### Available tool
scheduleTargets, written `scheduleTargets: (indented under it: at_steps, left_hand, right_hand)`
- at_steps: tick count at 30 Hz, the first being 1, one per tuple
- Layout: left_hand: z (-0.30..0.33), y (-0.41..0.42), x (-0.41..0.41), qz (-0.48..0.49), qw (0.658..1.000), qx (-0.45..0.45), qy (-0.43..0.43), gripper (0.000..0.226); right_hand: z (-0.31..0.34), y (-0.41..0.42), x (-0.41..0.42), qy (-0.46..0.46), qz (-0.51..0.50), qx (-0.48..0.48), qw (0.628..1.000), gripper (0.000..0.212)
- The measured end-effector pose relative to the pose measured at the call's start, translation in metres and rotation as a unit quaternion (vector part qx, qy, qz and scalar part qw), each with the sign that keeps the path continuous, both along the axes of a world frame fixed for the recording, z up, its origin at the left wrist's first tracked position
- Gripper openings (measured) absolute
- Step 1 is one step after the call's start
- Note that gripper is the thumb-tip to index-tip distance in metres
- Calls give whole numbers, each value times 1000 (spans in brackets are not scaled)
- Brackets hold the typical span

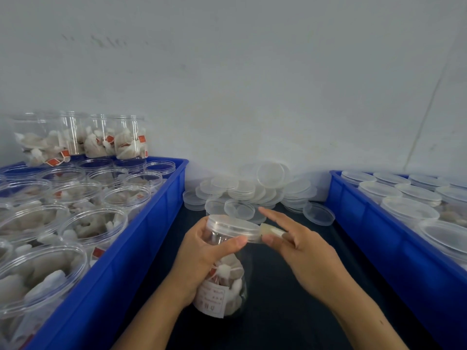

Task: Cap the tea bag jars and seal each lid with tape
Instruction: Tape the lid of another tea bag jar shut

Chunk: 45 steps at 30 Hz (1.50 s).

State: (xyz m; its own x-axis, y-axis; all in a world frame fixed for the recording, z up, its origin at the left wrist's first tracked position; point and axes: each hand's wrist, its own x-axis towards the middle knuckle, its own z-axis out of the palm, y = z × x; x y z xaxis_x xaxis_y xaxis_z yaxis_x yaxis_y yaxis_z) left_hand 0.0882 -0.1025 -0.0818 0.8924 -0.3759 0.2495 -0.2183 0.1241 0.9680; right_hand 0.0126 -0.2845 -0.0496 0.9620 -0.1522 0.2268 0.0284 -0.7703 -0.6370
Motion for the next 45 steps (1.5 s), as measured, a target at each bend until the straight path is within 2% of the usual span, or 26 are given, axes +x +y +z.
scheduleTargets:
  at_steps: [6,12,13,15,17,20,23,25,29,31,33,36,40,45]
  left_hand:
    - [-4,-3,2,-77,993,-61,60,59]
    - [-6,0,7,-71,988,-102,90,110]
    - [-7,1,7,-75,988,-98,91,113]
    - [-6,1,7,-66,991,-83,81,104]
    - [-4,-1,5,-27,996,-62,50,81]
    - [-5,-10,0,96,993,-30,-54,54]
    - [-2,-23,-13,235,961,-7,-144,45]
    - [-1,-31,-20,263,949,41,-166,49]
    - [-1,-35,-22,250,950,129,-133,83]
    - [-2,-35,-22,267,943,160,-118,89]
    - [-2,-35,-21,276,938,175,-116,91]
    - [1,-33,-16,248,953,153,-84,94]
    - [5,-23,-7,177,978,101,-46,94]
    - [3,-16,-6,150,985,59,-60,82]
  right_hand:
    - [0,-3,5,22,44,25,998,36]
    - [-5,8,4,-43,-11,-4,999,31]
    - [-6,10,4,-52,-16,-13,998,32]
    - [-7,13,5,-59,-27,-35,997,33]
    - [-7,13,4,-54,-39,-43,997,33]
    - [-10,10,2,-45,-72,-53,995,37]
    - [-13,15,2,-37,-98,-65,992,42]
    - [-15,22,3,-34,-111,-60,991,45]
    - [-16,33,1,-38,-108,-73,991,63]
    - [-15,34,0,-46,-98,-79,991,68]
    - [-14,33,-2,-67,-86,-87,990,60]
    - [-15,29,-3,-77,-70,-106,989,41]
    - [-9,23,-6,-62,-26,-114,991,43]
    - [1,8,-7,-14,-1,-89,996,45]
